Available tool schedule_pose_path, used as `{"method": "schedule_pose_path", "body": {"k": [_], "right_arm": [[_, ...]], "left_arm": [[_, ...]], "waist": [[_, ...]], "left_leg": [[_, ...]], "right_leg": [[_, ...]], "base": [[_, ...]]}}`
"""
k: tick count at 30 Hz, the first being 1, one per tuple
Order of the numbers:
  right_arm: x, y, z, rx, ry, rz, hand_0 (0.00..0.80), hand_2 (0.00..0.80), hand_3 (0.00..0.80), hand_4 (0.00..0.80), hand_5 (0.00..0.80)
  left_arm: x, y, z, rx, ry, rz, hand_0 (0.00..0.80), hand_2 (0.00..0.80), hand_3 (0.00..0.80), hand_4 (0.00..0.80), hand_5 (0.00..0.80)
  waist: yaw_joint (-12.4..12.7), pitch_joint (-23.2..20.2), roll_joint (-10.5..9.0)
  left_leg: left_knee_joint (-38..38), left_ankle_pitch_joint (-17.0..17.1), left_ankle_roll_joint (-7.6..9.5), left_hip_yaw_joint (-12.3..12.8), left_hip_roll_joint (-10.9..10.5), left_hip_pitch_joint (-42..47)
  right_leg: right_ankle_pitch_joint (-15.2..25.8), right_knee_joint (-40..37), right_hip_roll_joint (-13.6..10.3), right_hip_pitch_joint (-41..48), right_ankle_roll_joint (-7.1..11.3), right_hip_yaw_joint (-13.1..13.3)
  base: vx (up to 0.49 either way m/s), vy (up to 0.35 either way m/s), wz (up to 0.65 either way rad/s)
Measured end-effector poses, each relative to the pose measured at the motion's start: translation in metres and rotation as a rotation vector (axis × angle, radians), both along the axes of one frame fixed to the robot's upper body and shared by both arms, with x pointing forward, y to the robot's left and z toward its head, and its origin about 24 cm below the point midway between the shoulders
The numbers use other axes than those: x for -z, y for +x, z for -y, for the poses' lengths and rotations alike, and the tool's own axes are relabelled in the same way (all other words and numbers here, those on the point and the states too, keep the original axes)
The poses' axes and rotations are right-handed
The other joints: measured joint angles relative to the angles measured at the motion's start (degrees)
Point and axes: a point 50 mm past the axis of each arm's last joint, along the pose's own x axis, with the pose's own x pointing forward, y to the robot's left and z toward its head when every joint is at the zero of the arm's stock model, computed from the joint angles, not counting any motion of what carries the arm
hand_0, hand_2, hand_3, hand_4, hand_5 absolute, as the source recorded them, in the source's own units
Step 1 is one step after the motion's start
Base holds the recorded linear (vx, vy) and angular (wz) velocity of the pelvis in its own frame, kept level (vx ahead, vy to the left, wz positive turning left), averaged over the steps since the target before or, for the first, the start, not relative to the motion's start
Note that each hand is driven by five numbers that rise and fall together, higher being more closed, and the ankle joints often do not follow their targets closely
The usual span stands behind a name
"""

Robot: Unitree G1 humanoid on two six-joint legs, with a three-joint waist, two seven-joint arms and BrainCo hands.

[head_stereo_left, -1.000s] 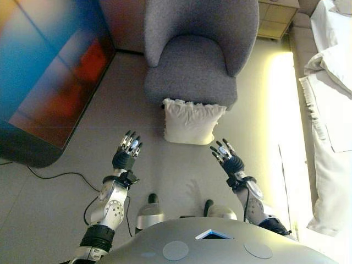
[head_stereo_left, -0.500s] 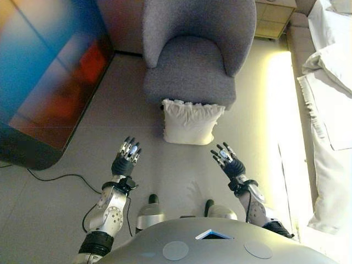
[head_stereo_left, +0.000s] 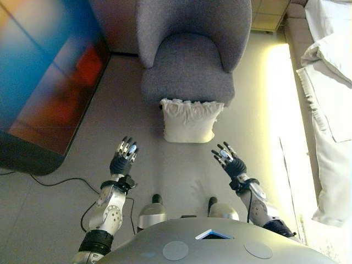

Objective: Pick up the cushion and take it to the sofa

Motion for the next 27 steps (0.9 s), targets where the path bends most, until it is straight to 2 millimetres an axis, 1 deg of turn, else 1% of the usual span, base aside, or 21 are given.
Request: {"method": "schedule_pose_path", "body": {"k": [4,5,6,8,10,11,13,14,15,16,17,18,19,20,21,22,23,24,25,26,27], "right_arm": [[-0.004,0.007,-0.002,0.016,-0.004,0.024,0.000,0.000,0.000,0.000,0.000],[-0.007,0.011,0.000,0.033,-0.009,0.042,0.000,0.000,0.000,0.000,0.000],[-0.006,0.010,0.000,0.048,-0.008,0.037,0.000,0.000,0.000,0.000,0.000],[-0.003,0.006,-0.005,0.059,0.011,0.022,0.000,0.000,0.000,0.000,0.000],[-0.004,0.008,-0.011,0.058,0.030,0.028,0.000,0.000,0.000,0.000,0.000],[-0.005,0.010,-0.011,0.057,0.029,0.035,0.000,0.000,0.000,0.000,0.000],[-0.007,0.013,-0.008,0.061,0.023,0.043,0.000,0.000,0.000,0.000,0.000],[-0.007,0.013,-0.009,0.067,0.030,0.042,0.000,0.000,0.000,0.000,0.000],[-0.005,0.012,-0.011,0.080,0.047,0.032,0.000,0.000,0.000,0.000,0.000],[-0.004,0.013,-0.008,0.100,0.051,0.029,0.000,0.000,0.000,0.000,0.000],[-0.007,0.014,0.002,0.115,0.031,0.040,0.000,0.000,0.000,0.000,0.000],[-0.009,0.010,0.012,0.118,0.004,0.041,0.000,0.000,0.000,0.000,0.000],[-0.012,0.011,0.020,0.122,-0.021,0.055,0.000,0.000,0.000,0.000,0.000],[-0.009,0.009,0.018,0.131,-0.010,0.035,0.000,0.000,0.000,0.000,0.000],[-0.008,0.009,0.015,0.131,0.004,0.033,0.000,0.000,0.000,0.000,0.000],[-0.007,0.009,0.012,0.135,0.014,0.030,0.000,0.000,0.000,0.000,0.000],[-0.004,0.007,0.009,0.141,0.024,0.013,0.000,0.000,0.000,0.000,0.000],[0.000,0.005,0.006,0.143,0.034,-0.003,0.000,0.000,0.000,0.000,0.000],[0.002,0.001,0.002,0.143,0.048,-0.015,0.000,0.000,0.000,0.000,0.000],[0.003,-0.001,0.002,0.138,0.046,-0.023,0.000,0.000,0.000,0.000,0.000],[0.002,-0.002,0.005,0.135,0.039,-0.023,0.000,0.000,0.000,0.000,0.000]], "left_arm": [[-0.010,0.026,0.004,0.020,0.004,0.060,0.000,0.000,0.000,0.000,0.000],[-0.013,0.034,0.006,0.032,0.005,0.074,0.000,0.000,0.000,0.000,0.000],[-0.015,0.038,0.008,0.038,0.007,0.085,0.000,0.000,0.000,0.000,0.000],[-0.015,0.036,0.002,0.036,0.024,0.076,0.000,0.000,0.000,0.000,0.000],[-0.012,0.027,-0.010,0.021,0.059,0.049,0.000,0.000,0.000,0.000,0.000],[-0.011,0.024,-0.016,0.016,0.074,0.039,0.000,0.000,0.000,0.000,0.000],[-0.010,0.020,-0.020,0.011,0.085,0.025,0.000,0.000,0.000,0.000,0.000],[-0.010,0.020,-0.020,0.015,0.087,0.027,0.000,0.000,0.000,0.000,0.000],[-0.013,0.024,-0.022,0.021,0.098,0.037,0.000,0.000,0.000,0.000,0.000],[-0.012,0.029,-0.018,0.027,0.088,0.039,0.000,0.000,0.000,0.000,0.000],[-0.006,0.023,-0.006,0.041,0.049,0.025,0.000,0.000,0.000,0.000,0.000],[-0.002,0.014,0.001,0.049,0.022,0.014,0.000,0.000,0.000,0.000,0.000],[-0.003,0.011,0.003,0.053,0.014,0.022,0.000,0.000,0.000,0.000,0.000],[-0.003,0.012,-0.001,0.046,0.025,0.020,0.000,0.000,0.000,0.000,0.000],[-0.006,0.015,-0.004,0.038,0.029,0.034,0.000,0.000,0.000,0.000,0.000],[-0.006,0.015,-0.006,0.031,0.030,0.036,0.000,0.000,0.000,0.000,0.000],[-0.005,0.014,-0.007,0.031,0.030,0.029,0.000,0.000,0.000,0.000,0.000],[-0.002,0.011,-0.007,0.030,0.027,0.018,0.000,0.000,0.000,0.000,0.000],[0.002,0.003,-0.006,0.028,0.018,-0.001,0.000,0.000,0.000,0.000,0.000],[0.007,-0.006,-0.003,0.021,0.002,-0.027,0.000,0.000,0.000,0.000,0.000],[0.010,-0.013,0.000,0.018,-0.011,-0.043,0.000,0.000,0.000,0.000,0.000]], "waist": [[-0.1,1.5,-0.41],[-0.2,3.2,0.43],[-0.3,3.9,1.19],[-0.1,4.1,1.31],[0.0,4.1,0.34],[0.0,4.6,-0.46],[-0.1,4.9,-1.49],[-0.4,5.3,-2.50],[-2.2,5.1,-5.49],[-3.9,6.3,-7.11],[-4.8,6.4,-6.49],[-5.1,5.9,-4.57],[-5.6,6.2,-1.82],[-5.7,6.3,-2.43],[-6.2,6.4,-2.30],[-6.5,6.3,-2.57],[-6.7,5.8,-3.55],[-6.5,5.2,-4.07],[-6.6,4.2,-4.46],[-7.0,3.1,-3.47],[-7.1,2.0,-2.23]], "left_leg": [[4.6,-2.2,1.61,-1.5,-1.8,-3.0],[8.4,-3.8,2.79,-2.9,-2.0,-4.7],[10.1,-4.5,2.81,-4.0,-1.3,-5.3],[9.4,-4.5,2.87,-4.8,-1.1,-4.6],[9.2,-4.3,3.39,-5.5,-0.7,-4.5],[9.2,-4.1,3.59,-5.8,-0.9,-4.6],[9.3,-4.1,3.64,-6.2,-1.1,-6.1],[8.2,-4.2,3.40,-6.8,-1.6,-6.9],[8.1,-4.4,3.74,-8.4,-4.4,-6.6],[17.0,-5.9,6.08,-7.8,-7.2,-9.3],[25.7,-10.6,7.48,-5.7,-9.8,-8.6],[24.2,-13.3,8.07,-5.8,-10.5,-4.2],[17.3,-17.9,8.64,-8.0,-9.8,0.7],[17.6,-18.2,8.79,-9.0,-10.1,0.9],[17.4,-18.3,8.30,-9.7,-9.4,1.0],[17.2,-18.5,7.88,-10.7,-9.0,1.1],[17.0,-18.9,6.95,-10.9,-8.7,1.6],[16.7,-19.7,6.02,-10.5,-8.4,2.3],[16.7,-21.3,4.57,-9.6,-6.9,3.8],[15.4,-22.2,2.99,-8.9,-5.0,6.0],[14.8,-22.2,1.43,-8.9,-3.0,8.3]], "right_leg": [[-3.7,13.9,-3.2,-5.9,0.41,-0.3],[-3.2,22.3,-3.7,-9.5,-0.28,0.5],[-1.0,28.8,-3.7,-12.6,-1.74,1.5],[2.8,33.5,-3.7,-15.3,-3.51,2.1],[1.2,34.5,-3.3,-16.6,-3.35,2.2],[-0.9,32.7,-3.0,-16.4,-2.39,2.1],[-3.2,24.8,-2.2,-16.0,-1.05,2.2],[-5.3,18.5,-1.3,-14.2,-0.25,2.4],[-4.9,10.7,-1.7,-12.1,0.40,4.3],[-2.3,9.9,-3.2,-10.9,0.77,4.4],[-2.3,11.0,-4.3,-10.2,0.77,4.6],[-1.8,14.1,-3.8,-10.9,0.97,4.1],[-5.5,24.1,-2.9,-15.9,3.38,3.6],[-6.7,26.3,-3.0,-19.9,3.66,4.8],[-5.8,24.9,-1.5,-22.8,3.11,4.7],[-4.1,21.6,-0.8,-24.1,2.81,4.5],[-1.4,17.6,-0.7,-25.1,1.70,3.9],[-0.3,15.5,-0.8,-25.2,0.50,3.0],[0.6,16.5,-0.4,-25.1,-1.08,2.1],[1.9,18.4,1.1,-24.9,-2.98,1.3],[2.0,19.0,3.0,-24.0,-4.07,0.6]], "base": [[0.034,0.217,0.20],[0.123,0.166,0.40],[0.163,0.077,0.42],[0.238,-0.018,0.23],[0.364,-0.127,0.12],[0.448,-0.167,0.15],[0.441,-0.122,0.20],[0.452,-0.072,0.58],[0.437,-0.051,1.00],[0.500,-0.068,1.04],[0.543,-0.075,0.56],[0.538,-0.085,-0.04],[0.503,-0.099,-0.24],[0.490,-0.114,-0.10],[0.499,-0.126,0.17],[0.506,-0.135,0.31],[0.479,-0.146,0.33],[0.474,-0.151,0.35],[0.428,-0.137,0.24],[0.396,-0.138,0.22],[0.376,-0.148,0.06]]}}
